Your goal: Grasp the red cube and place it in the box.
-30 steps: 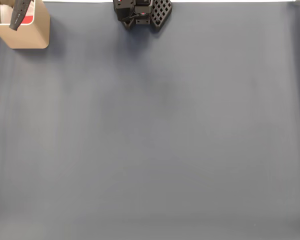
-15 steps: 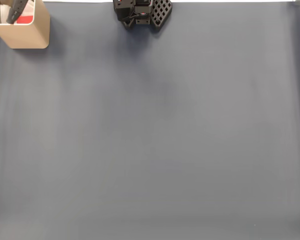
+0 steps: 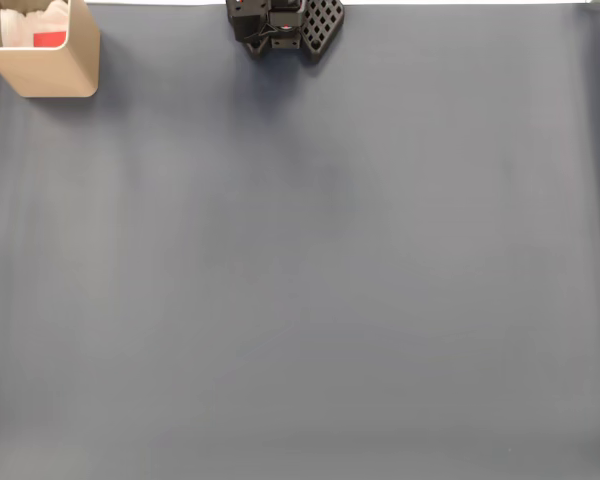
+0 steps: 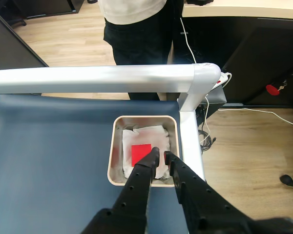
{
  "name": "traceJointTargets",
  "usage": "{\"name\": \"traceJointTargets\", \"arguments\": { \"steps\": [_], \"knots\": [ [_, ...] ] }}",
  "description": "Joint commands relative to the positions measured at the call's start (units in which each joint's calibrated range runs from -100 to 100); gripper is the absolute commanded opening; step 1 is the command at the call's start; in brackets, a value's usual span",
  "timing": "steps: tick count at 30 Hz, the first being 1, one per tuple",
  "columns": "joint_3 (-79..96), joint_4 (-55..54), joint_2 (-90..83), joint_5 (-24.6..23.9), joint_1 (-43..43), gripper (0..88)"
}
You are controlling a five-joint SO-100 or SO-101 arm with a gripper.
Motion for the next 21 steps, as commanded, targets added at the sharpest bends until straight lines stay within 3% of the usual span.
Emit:
{"name": "traceJointTargets", "arguments": {
  "steps": [1, 21],
  "knots": [
    [-1.2, -0.5, -1.1, 0.6, -1.8, 0.0],
    [-8.3, 0.7, 0.9, 3.3, -32.2, 0.0]
  ]
}}
